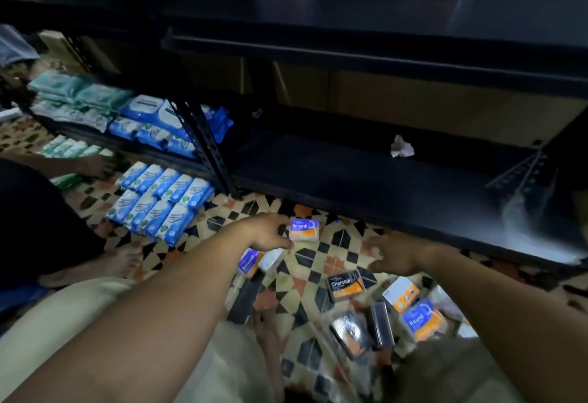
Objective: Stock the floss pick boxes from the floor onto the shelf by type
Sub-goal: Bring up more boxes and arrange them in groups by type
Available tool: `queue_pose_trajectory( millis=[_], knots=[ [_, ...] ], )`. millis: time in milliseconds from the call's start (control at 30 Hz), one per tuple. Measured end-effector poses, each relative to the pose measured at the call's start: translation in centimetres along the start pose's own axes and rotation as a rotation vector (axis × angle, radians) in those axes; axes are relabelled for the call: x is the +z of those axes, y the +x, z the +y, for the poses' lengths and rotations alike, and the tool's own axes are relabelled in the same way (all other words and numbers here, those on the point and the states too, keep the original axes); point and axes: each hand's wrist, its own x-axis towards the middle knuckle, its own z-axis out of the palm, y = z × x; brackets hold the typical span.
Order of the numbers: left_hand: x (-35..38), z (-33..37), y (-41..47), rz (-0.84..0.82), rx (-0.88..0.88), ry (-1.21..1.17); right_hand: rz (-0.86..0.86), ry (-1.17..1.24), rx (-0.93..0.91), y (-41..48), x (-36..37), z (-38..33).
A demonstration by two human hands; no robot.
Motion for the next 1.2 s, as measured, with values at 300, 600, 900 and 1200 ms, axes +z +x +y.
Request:
queue_pose_trajectory(
  millis=[300, 600, 900, 1200],
  knots=[
    [7.6, -1.6, 6.1, -0.065, -0.041, -0.174, -0.068, 0.109, -0.005, 5.2, 3.5, -0.1],
    [9.7, -2.3, 11.6, 0.144, -0.061, -0.215, -0.080, 0.193, 0.018, 9.4, 7.1, 0.2],
    [8.5, -2.8, 18.4, 0.231, -0.053, 0.109, -0.011, 0.149, -0.047, 11.0, 11.4, 1.1],
    [10.2, -3.1, 19.3, 0.209, -0.041, 0.121, 0.129, 0.185, -0.059, 12.5, 12.1, 0.2]
  ],
)
